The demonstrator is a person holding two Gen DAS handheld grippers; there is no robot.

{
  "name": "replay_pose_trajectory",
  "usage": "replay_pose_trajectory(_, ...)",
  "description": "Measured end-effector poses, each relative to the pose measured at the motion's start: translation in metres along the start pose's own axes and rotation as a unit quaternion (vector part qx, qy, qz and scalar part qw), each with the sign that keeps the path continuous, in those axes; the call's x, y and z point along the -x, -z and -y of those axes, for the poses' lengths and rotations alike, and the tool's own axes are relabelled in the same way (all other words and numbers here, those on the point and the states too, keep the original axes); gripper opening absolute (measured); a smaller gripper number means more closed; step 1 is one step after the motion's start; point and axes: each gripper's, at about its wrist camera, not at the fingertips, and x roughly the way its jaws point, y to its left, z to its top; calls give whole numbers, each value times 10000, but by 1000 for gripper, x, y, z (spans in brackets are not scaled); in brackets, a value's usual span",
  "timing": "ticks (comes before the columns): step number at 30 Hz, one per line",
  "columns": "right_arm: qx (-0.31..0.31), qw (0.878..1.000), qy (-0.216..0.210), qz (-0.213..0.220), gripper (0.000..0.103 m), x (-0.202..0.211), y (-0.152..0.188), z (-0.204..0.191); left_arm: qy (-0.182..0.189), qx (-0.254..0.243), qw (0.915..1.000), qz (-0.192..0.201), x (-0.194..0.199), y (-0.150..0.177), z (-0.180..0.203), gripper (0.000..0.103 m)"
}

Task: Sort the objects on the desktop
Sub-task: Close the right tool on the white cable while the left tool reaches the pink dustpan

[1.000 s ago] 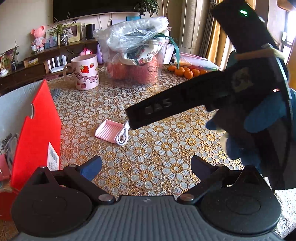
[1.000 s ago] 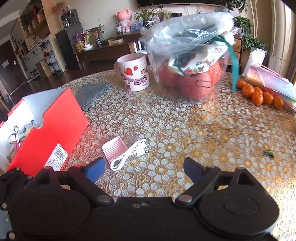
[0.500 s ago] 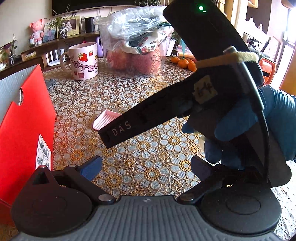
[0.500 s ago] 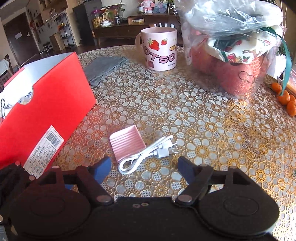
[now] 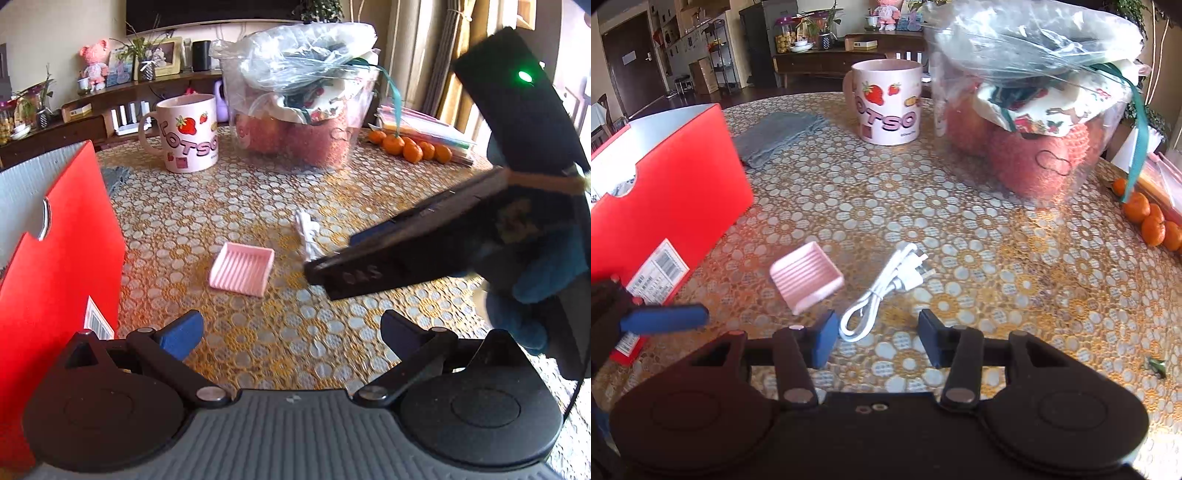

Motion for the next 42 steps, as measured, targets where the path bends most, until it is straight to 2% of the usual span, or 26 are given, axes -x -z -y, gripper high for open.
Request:
replay_pose_trajectory(5, -129, 9999, 83, -3, 47, 0, 1, 15, -241, 8, 9997, 75, -15, -9, -3, 102)
replay_pose_trajectory(11, -263, 9996, -17, 32, 47, -2, -4, 22, -657, 77, 9976, 185, -34, -14, -12, 102)
replay_pose_trajectory(15, -361, 9993, -85, 50, 47, -5, -7, 25, -769, -56, 9967, 239, -44, -14, -12, 102)
replay_pose_trajectory(20, -449, 9989, -112, 67, 48, -12, -11, 27, -718, 47, 9972, 200, -53, -14, -17, 102)
replay_pose_trajectory(23, -459, 9988, -98, 104, 48, -15, -15, 26, -656, 212, 9974, 206, -56, -17, -22, 95)
replay_pose_trajectory(27, -341, 9994, 7, 97, 48, -20, -18, 20, -644, 197, 9973, 290, -56, -18, -23, 80)
replay_pose_trajectory(29, -210, 9996, 155, 81, 45, -23, -20, 14, -610, 132, 9975, 341, -54, -17, -21, 71)
replay_pose_trajectory(31, -161, 9995, 260, 91, 41, -24, -20, 11, -569, 65, 9977, 376, -53, -16, -19, 55)
replay_pose_trajectory(33, -172, 9993, 318, 112, 38, -24, -20, 11, -509, -26, 9980, 387, -53, -17, -15, 44)
replay_pose_trajectory(34, -169, 9992, 344, 119, 35, -24, -20, 11, -535, -53, 9979, 373, -53, -18, -14, 44)
replay_pose_trajectory(36, -166, 9993, 304, 141, 25, -23, -19, 12, -518, -19, 9980, 359, -52, -18, -15, 44)
replay_pose_trajectory(37, -173, 9993, 314, 130, 15, -23, -19, 12, -507, -17, 9981, 354, -52, -18, -15, 44)
replay_pose_trajectory(38, -182, 9992, 342, 122, 12, -22, -19, 12, -506, -14, 9981, 349, -52, -18, -15, 44)
replay_pose_trajectory(42, -296, 9991, 295, 87, 11, -19, -18, 14, -488, 60, 9983, 299, -49, -17, -15, 44)
